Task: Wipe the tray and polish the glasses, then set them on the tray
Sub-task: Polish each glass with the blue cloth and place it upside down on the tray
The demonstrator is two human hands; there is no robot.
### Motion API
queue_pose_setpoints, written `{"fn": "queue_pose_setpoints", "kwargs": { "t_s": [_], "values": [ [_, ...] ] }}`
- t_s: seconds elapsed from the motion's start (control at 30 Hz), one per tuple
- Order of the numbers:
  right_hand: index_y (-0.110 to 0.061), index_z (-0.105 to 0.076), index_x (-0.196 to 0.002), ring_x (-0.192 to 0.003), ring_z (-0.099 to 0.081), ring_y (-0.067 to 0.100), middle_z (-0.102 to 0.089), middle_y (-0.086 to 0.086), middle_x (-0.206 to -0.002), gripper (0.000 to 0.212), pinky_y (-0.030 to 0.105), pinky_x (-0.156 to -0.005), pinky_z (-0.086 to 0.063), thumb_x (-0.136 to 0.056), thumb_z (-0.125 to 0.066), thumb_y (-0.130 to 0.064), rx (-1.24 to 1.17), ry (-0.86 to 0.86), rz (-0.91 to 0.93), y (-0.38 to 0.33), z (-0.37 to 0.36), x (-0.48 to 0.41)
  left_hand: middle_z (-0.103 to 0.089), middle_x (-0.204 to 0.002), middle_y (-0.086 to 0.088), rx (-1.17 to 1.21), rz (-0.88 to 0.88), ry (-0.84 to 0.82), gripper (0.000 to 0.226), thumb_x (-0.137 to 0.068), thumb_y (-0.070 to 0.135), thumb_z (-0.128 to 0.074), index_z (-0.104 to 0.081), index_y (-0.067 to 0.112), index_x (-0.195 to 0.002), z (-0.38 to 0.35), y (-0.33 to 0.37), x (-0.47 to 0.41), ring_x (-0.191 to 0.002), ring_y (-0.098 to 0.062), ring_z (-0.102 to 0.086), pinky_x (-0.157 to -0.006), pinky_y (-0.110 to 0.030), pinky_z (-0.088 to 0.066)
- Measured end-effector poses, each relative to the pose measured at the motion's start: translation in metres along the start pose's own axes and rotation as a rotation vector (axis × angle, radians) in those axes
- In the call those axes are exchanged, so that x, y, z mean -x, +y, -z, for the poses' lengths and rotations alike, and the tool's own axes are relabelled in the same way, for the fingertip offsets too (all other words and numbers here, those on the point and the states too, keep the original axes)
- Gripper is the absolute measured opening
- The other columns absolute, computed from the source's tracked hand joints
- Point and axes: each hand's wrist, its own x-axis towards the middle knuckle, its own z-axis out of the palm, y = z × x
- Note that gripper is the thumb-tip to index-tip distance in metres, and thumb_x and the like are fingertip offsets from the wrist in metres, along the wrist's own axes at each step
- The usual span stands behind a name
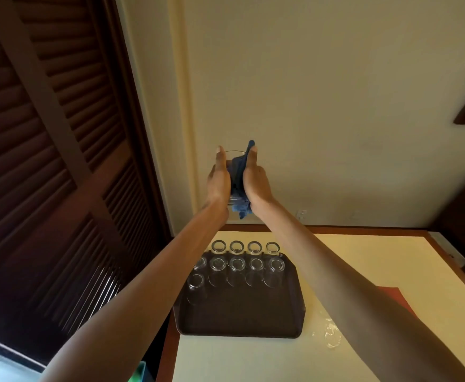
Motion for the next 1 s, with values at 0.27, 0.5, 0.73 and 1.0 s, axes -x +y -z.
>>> {"fn": "queue_pose_setpoints", "kwargs": {
  "t_s": [0.27,0.5,0.73,1.0],
  "values": [
    [-0.007,-0.049,-0.112,-0.072,-0.066,0.015,-0.066,0.007,-0.089,0.051,0.014,-0.050,-0.047,-0.106,-0.027,-0.052,0.211,-0.049,0.147,0.024,-0.007,0.027,-0.068,-0.120,-0.011,0.047,0.027,0.056,0.066,-0.097,0.072,-0.047,-0.057,0.017,-0.132,0.009,-0.002,-0.011,-0.103,-0.024,-0.069,-0.079,-0.035,-0.056],
    [-0.007,-0.056,-0.111,-0.071,-0.068,0.017,-0.069,0.004,-0.088,0.051,0.028,-0.058,-0.055,-0.105,-0.033,-0.052,0.196,0.170,0.340,0.003,0.003,0.011,-0.076,-0.099,-0.008,0.017,0.019,-0.023,0.059,-0.110,0.057,-0.024,-0.071,0.022,-0.102,-0.003,-0.007,-0.002,-0.090,-0.023,-0.072,-0.083,-0.040,-0.057],
    [-0.013,-0.063,-0.084,-0.073,-0.067,0.016,-0.068,0.008,-0.081,0.066,0.024,-0.062,-0.052,-0.106,-0.018,-0.056,0.126,-0.002,0.034,0.000,0.006,0.022,-0.069,-0.117,-0.010,-0.041,0.021,-0.008,0.060,-0.092,0.064,-0.063,-0.062,0.017,-0.129,-0.004,0.007,-0.004,-0.102,-0.024,-0.069,-0.088,-0.042,-0.057],
    [-0.010,-0.047,-0.123,-0.084,-0.067,0.020,-0.065,0.007,-0.104,0.038,0.025,-0.061,-0.051,-0.105,-0.043,-0.043,0.269,0.134,0.428,-0.002,-0.004,0.021,-0.076,-0.105,-0.008,0.074,-0.028,-0.077,0.051,-0.106,0.059,-0.041,-0.070,0.018,-0.114,-0.003,0.002,-0.006,-0.094,-0.021,-0.073,-0.078,-0.035,-0.058]
  ]
}}
